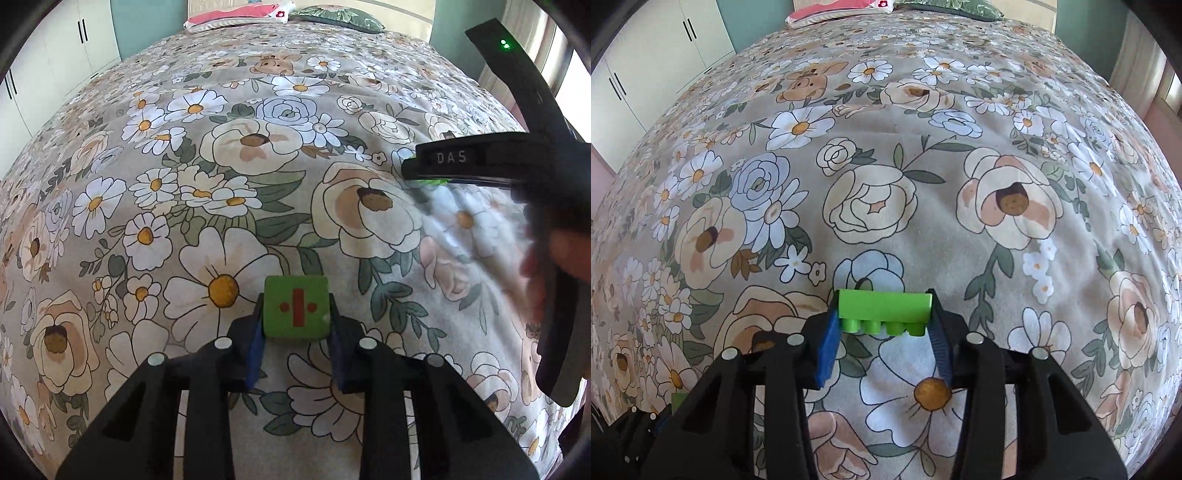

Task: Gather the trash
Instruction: 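Lift the green cube and green block with both tools off the bed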

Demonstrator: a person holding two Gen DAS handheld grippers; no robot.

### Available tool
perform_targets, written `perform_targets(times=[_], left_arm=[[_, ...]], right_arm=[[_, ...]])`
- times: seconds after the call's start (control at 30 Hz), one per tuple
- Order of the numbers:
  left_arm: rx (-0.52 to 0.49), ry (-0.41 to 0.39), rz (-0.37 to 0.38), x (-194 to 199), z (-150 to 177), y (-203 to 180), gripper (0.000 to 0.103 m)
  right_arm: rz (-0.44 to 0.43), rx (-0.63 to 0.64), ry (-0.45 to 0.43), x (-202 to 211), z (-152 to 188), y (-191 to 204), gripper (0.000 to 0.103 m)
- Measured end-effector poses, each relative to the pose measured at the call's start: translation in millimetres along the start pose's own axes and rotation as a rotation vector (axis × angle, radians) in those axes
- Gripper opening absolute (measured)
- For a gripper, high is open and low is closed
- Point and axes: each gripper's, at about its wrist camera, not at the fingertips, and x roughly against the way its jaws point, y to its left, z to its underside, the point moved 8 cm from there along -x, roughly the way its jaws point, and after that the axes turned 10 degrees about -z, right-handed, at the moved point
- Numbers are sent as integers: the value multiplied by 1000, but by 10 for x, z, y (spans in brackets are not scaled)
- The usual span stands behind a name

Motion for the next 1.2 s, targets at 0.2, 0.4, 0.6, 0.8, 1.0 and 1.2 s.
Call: perform_targets(times=[0.2,0.4,0.6,0.8,1.0,1.2], left_arm=[[-33,-12,-9,230,6,48,32],[-97,-91,-44,851,-61,104,32],[-108,-194,-69,1803,-172,228,32],[-139,-316,-106,2920,-134,336,32],[-140,-442,-147,4026,41,459,32],[-148,-536,-160,4909,316,480,32]], right_arm=[[0,37,-21,350,18,64,44],[14,124,-67,1097,42,252,44],[25,227,-126,2122,224,563,45],[90,365,-191,3289,583,988,45],[107,473,-283,4436,1049,1464,44],[114,539,-362,5358,1548,1839,44]])
